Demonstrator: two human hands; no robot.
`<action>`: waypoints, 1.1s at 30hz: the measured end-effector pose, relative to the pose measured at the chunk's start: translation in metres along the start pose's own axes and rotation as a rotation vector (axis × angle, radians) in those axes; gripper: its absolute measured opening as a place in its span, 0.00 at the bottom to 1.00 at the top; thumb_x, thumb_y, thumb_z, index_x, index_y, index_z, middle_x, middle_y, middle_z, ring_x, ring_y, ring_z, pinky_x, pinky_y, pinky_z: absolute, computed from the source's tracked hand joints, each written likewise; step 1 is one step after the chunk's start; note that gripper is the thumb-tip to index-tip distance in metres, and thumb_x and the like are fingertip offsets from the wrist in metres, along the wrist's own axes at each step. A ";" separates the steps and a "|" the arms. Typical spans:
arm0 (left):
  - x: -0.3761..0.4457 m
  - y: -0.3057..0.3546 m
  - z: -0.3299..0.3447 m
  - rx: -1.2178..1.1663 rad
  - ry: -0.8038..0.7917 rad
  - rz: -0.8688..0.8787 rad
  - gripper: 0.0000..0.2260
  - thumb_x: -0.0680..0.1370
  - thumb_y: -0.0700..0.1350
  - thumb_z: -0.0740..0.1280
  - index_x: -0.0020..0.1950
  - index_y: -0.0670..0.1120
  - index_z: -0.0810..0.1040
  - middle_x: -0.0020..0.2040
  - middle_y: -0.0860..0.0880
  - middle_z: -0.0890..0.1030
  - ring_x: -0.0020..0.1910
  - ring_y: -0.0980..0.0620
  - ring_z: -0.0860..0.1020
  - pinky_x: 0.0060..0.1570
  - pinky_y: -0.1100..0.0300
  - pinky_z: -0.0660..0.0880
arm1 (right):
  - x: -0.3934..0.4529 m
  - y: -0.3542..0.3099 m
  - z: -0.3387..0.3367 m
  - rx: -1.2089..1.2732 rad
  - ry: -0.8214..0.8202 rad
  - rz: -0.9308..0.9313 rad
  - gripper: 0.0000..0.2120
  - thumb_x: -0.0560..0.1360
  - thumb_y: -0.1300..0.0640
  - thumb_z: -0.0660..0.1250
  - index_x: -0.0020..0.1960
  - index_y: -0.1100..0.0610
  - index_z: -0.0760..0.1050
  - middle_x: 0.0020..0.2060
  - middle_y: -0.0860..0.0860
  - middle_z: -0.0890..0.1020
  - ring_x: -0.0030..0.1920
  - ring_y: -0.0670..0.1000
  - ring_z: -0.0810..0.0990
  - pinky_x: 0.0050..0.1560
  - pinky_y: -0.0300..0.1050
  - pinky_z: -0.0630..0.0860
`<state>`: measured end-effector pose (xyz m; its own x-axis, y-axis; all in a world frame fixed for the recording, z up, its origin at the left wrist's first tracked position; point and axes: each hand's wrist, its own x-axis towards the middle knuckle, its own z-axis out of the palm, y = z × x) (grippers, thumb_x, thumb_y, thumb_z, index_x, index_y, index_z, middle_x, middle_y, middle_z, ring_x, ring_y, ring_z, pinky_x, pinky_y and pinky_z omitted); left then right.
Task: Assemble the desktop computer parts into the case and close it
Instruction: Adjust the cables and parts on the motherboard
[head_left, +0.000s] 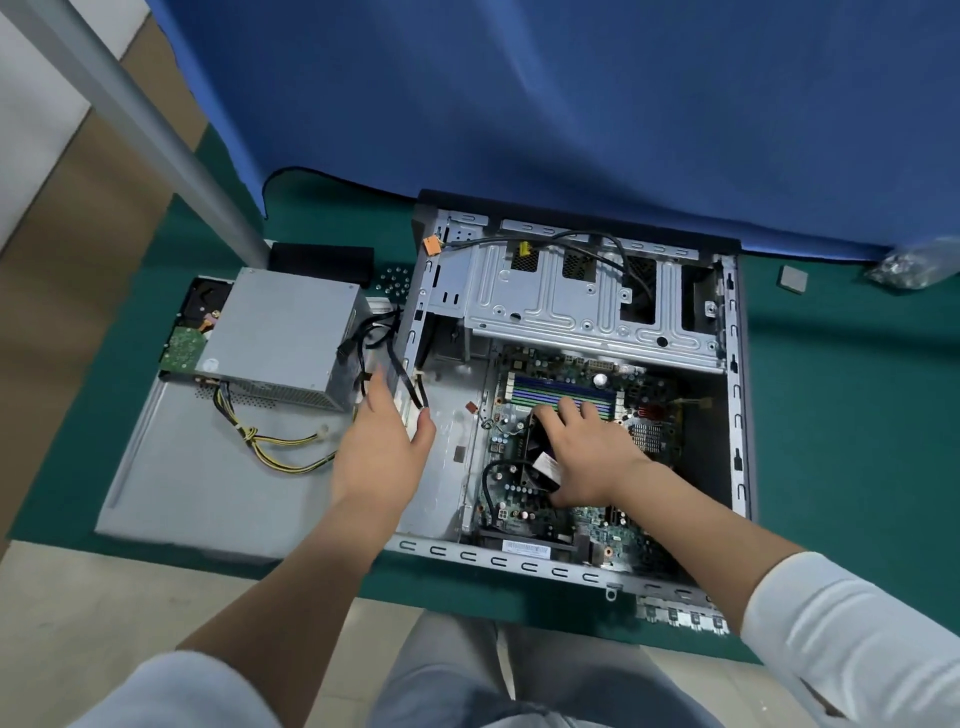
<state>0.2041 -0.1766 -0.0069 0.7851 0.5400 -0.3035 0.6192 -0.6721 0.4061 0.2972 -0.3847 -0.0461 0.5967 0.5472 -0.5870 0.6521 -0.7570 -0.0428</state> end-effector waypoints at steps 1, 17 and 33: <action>0.001 0.000 0.000 0.014 0.008 -0.004 0.28 0.79 0.52 0.61 0.75 0.43 0.55 0.53 0.38 0.78 0.44 0.40 0.78 0.39 0.51 0.75 | 0.002 0.000 -0.001 0.010 -0.002 0.008 0.51 0.63 0.40 0.75 0.74 0.52 0.48 0.68 0.56 0.61 0.66 0.60 0.64 0.47 0.50 0.76; 0.003 -0.002 0.005 0.079 0.054 0.030 0.17 0.79 0.44 0.59 0.65 0.41 0.61 0.40 0.43 0.75 0.34 0.43 0.73 0.30 0.55 0.67 | 0.003 -0.006 0.012 0.177 0.030 0.091 0.49 0.61 0.41 0.77 0.72 0.50 0.54 0.67 0.51 0.65 0.67 0.55 0.64 0.48 0.50 0.77; 0.001 -0.001 0.005 0.087 0.061 0.021 0.17 0.78 0.38 0.57 0.67 0.41 0.61 0.46 0.40 0.77 0.35 0.44 0.69 0.33 0.55 0.66 | 0.009 -0.009 0.003 0.160 0.043 0.078 0.49 0.61 0.40 0.76 0.72 0.50 0.53 0.66 0.52 0.66 0.66 0.55 0.65 0.46 0.48 0.75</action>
<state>0.2043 -0.1778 -0.0118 0.7971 0.5535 -0.2415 0.6038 -0.7236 0.3345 0.2954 -0.3744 -0.0537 0.6638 0.4970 -0.5589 0.5224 -0.8429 -0.1290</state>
